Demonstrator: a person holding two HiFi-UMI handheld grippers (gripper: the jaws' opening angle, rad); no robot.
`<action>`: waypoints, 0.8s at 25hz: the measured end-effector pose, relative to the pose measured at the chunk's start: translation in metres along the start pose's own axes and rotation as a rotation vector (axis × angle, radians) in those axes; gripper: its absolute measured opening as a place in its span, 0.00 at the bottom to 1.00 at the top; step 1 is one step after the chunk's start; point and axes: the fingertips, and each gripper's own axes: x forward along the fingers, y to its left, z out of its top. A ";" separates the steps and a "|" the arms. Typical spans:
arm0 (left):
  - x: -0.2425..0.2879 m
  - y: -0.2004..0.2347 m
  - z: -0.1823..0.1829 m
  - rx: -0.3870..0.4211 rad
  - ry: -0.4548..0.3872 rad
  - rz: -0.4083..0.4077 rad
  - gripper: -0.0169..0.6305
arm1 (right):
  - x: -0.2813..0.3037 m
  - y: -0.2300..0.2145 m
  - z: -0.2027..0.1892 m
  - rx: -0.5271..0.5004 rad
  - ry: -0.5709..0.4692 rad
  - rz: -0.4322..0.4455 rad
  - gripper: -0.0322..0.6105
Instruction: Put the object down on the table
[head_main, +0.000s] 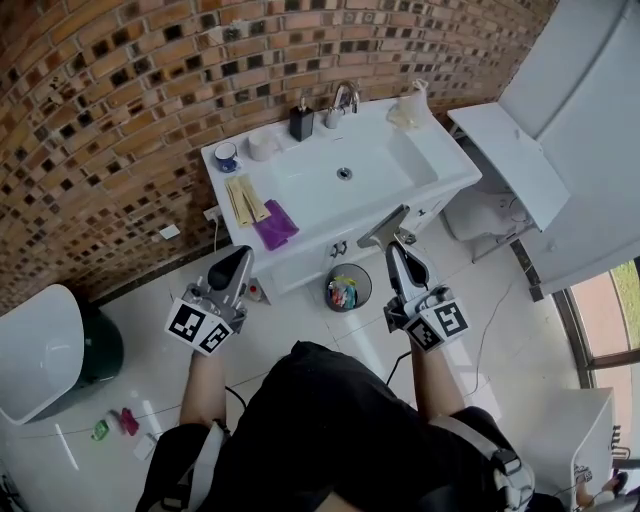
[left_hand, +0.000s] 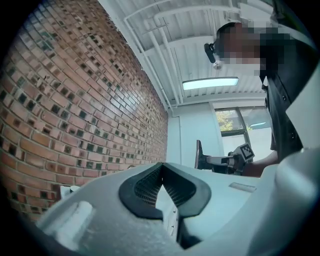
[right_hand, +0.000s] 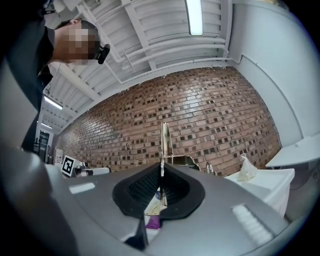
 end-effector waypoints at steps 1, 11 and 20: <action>0.008 -0.004 -0.002 0.000 0.001 -0.009 0.02 | -0.004 -0.007 0.002 0.005 -0.007 -0.009 0.06; 0.090 -0.062 -0.026 -0.021 0.040 -0.154 0.02 | -0.069 -0.076 0.015 0.060 -0.045 -0.152 0.06; 0.156 -0.125 -0.048 -0.038 0.086 -0.334 0.02 | -0.143 -0.125 0.033 0.073 -0.121 -0.323 0.06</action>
